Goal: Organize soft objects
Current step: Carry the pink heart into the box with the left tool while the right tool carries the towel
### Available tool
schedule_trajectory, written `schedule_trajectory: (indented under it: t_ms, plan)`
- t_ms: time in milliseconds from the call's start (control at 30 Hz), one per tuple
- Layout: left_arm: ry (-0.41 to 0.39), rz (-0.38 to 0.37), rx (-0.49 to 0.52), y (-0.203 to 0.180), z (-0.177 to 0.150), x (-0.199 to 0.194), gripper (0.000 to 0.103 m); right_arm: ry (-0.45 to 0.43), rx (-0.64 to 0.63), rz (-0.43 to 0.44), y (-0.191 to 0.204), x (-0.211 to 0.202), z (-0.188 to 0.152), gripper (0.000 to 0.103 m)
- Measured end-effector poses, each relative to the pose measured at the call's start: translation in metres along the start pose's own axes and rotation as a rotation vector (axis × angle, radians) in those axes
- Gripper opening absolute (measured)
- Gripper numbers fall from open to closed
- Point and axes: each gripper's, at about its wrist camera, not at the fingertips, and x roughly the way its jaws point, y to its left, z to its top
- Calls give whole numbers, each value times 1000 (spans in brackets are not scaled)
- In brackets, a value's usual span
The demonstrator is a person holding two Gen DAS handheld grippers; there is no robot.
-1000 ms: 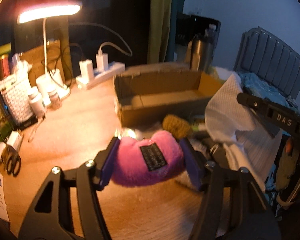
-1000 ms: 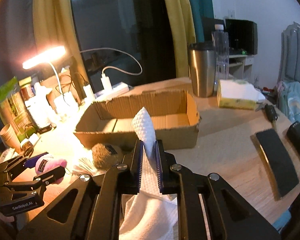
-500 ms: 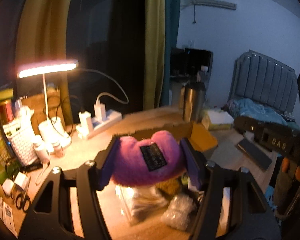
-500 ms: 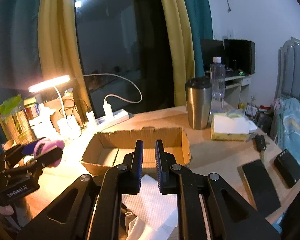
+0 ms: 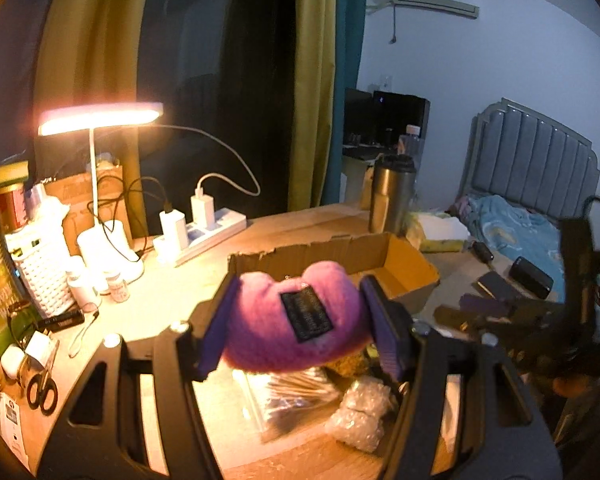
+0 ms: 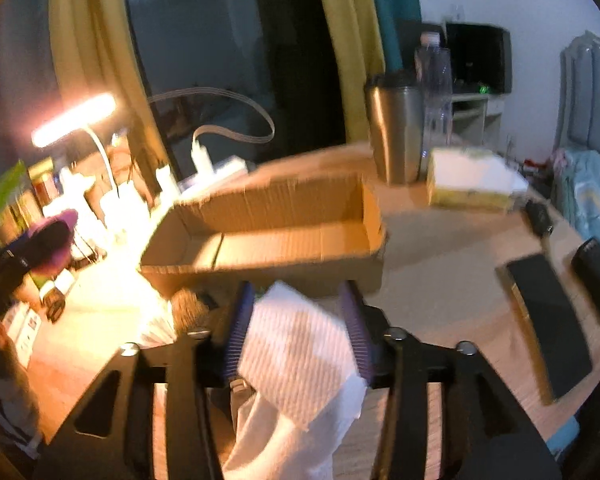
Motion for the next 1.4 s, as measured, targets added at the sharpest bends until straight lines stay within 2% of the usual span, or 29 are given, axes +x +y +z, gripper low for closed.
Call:
schedule_trajectory:
  t_ms: [200, 400, 500, 533, 567, 600, 633, 667, 767, 967, 1167, 1400]
  plan:
    - [19, -1, -5, 2, -5, 4, 63, 110, -8, -9, 3, 33, -17, 53]
    - [20, -9, 6, 1, -5, 8, 63, 168, 2, -48, -8, 62, -19, 55]
    - [25, -9, 8, 1, -5, 12, 63, 198, 18, -28, -14, 75, -19, 55]
    - [26, -9, 7, 1, -4, 13, 63, 199, 28, -8, -16, 77, -19, 53]
    - [26, -9, 7, 1, -4, 14, 63, 198, 32, -4, -16, 78, -19, 39]
    - [27, -10, 9, 0, -4, 15, 63, 190, 33, -1, -16, 78, -19, 30]
    - [28, -10, 11, 0, -4, 16, 63, 187, 27, 7, -15, 77, -18, 15]
    - [29, -10, 13, -1, -4, 16, 63, 183, 13, 16, -12, 76, -17, 12]
    - [28, -13, 16, -2, -2, 18, 63, 173, -34, 1, -5, 73, -15, 9]
    - [5, -14, 29, -4, 5, 18, 63, 111, -31, 6, -5, 52, -5, 9]
    - [-24, -17, 42, -10, 17, 21, 63, 9, -45, 16, -3, 22, 20, 9]
    - [-66, -22, 59, -17, 38, 31, 63, -78, -72, 23, -4, 7, 54, 9]
